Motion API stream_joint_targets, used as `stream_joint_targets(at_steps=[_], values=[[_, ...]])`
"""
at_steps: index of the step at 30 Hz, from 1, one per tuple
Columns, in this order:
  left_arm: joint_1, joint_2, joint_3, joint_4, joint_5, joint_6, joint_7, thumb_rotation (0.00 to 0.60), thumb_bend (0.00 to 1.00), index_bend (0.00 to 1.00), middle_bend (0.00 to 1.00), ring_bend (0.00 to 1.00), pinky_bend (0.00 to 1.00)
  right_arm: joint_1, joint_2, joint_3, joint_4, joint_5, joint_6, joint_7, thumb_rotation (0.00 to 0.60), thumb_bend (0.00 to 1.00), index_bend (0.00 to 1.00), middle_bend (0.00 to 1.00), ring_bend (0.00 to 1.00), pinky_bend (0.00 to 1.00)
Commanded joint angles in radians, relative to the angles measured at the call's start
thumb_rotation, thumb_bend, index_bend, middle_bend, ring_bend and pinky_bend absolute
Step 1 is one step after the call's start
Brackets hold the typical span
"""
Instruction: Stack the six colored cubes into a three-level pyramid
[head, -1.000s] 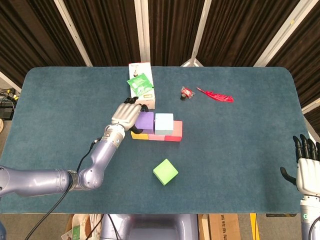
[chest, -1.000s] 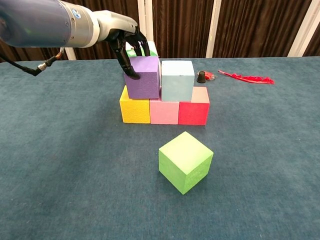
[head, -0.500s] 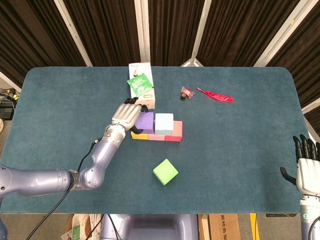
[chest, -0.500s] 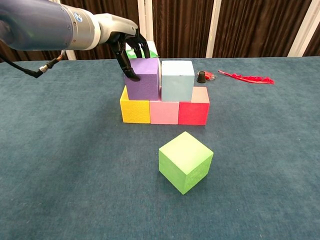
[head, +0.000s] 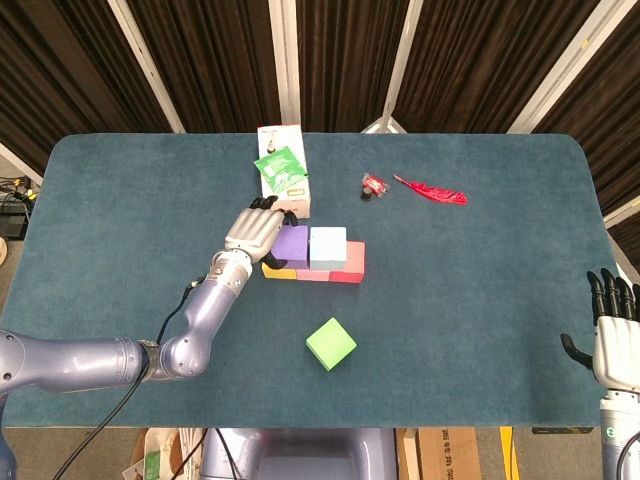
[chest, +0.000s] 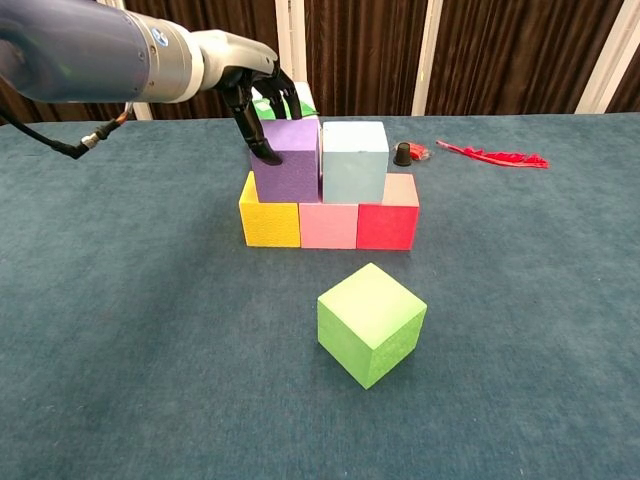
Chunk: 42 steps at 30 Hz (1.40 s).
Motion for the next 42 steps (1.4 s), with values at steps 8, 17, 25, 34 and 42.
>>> stream_joint_targets(at_steps=[8,17,25,34,42], values=[[-0.004,0.011,0.001,-0.012,-0.005,-0.009,0.010,0.600,0.36,0.25,0.16,0.00,0.00,0.000,0.000,-0.001,-0.002,0.000,-0.002,0.000,0.600,0.24,0.01,0.04,0.00,0.00],[-0.012,0.044,0.004,-0.043,-0.014,-0.035,0.020,0.600,0.36,0.20,0.11,0.00,0.00,0.001,-0.001,-0.002,-0.001,0.001,-0.003,-0.002,0.600,0.24,0.01,0.04,0.00,0.00],[-0.015,0.067,0.009,-0.068,-0.019,-0.027,0.023,0.600,0.36,0.18,0.10,0.00,0.00,0.001,0.001,0.001,-0.003,0.009,-0.007,-0.001,0.600,0.24,0.01,0.04,0.00,0.00],[0.052,0.177,-0.056,-0.186,0.079,-0.019,-0.106,0.600,0.36,0.17,0.09,0.00,0.00,0.002,0.004,0.001,-0.003,0.014,-0.013,0.002,0.600,0.24,0.01,0.04,0.00,0.00],[0.268,0.404,-0.081,-0.386,0.409,0.001,-0.322,0.600,0.36,0.17,0.10,0.00,0.00,0.007,0.006,-0.006,-0.004,0.013,-0.033,0.003,0.600,0.24,0.01,0.04,0.00,0.00]])
